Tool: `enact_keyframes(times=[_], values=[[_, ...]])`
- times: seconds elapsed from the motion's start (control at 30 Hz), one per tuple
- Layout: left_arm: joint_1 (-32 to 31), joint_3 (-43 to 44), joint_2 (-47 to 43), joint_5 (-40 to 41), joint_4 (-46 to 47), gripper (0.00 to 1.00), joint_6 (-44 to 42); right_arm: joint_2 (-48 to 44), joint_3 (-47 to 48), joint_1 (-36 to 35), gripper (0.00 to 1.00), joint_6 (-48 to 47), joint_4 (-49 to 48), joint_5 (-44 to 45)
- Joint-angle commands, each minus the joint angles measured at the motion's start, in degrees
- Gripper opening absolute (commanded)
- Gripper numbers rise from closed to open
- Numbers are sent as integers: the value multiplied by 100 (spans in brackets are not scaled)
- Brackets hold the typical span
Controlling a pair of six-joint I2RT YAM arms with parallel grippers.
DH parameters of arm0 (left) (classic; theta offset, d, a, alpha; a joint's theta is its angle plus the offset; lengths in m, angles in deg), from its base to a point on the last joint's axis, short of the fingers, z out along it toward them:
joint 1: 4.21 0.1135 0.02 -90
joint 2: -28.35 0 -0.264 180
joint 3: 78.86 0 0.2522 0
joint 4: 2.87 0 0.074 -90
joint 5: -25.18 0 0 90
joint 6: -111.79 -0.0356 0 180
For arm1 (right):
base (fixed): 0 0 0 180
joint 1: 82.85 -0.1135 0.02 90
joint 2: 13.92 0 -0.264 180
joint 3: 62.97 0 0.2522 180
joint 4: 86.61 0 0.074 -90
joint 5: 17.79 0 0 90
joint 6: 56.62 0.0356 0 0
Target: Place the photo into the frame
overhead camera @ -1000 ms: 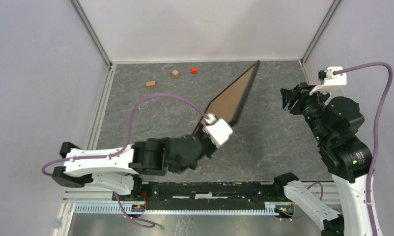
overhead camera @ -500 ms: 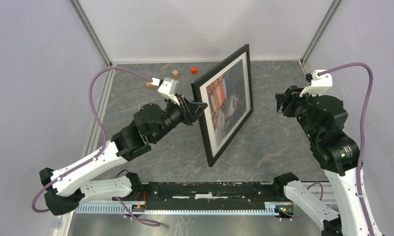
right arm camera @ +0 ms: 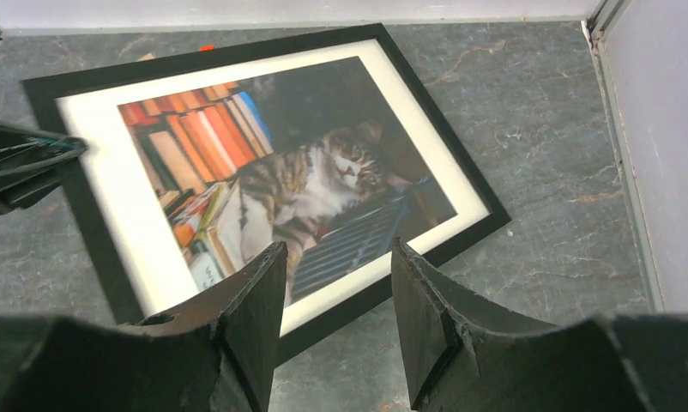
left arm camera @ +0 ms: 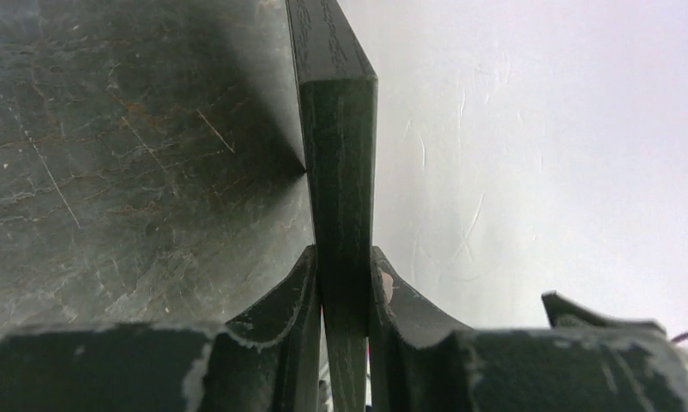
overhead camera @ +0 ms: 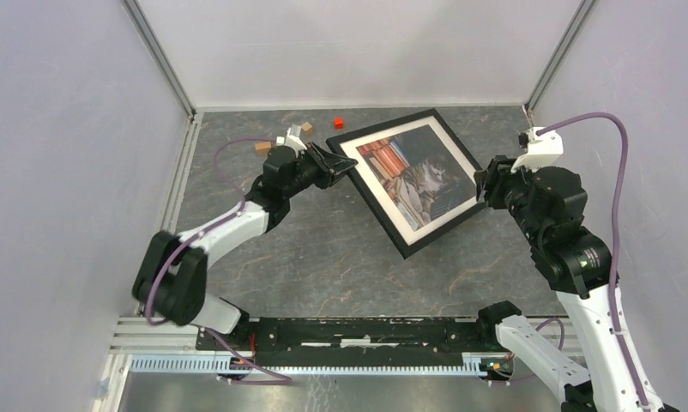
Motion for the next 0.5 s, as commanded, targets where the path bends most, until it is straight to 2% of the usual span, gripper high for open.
enact_keyframes(times=[0.0, 0.07, 0.2, 0.37, 0.47], values=[[242, 583, 1097, -1435, 1943, 2, 1387, -62, -165, -14, 54, -67, -229, -19], [244, 858, 1631, -1916, 2092, 2, 1644, -66, -219, -9, 54, -84, -231, -36], [236, 831, 2291, -2622, 2372, 2, 1965, -63, -343, -13, 54, -128, -259, -30], [240, 339, 2744, -3451, 3917, 2, 2799, -52, -540, -9, 54, -151, -388, -119], [273, 187, 2874, -3934, 4464, 2, 3056, 5, -567, -15, 55, -156, -391, -196]])
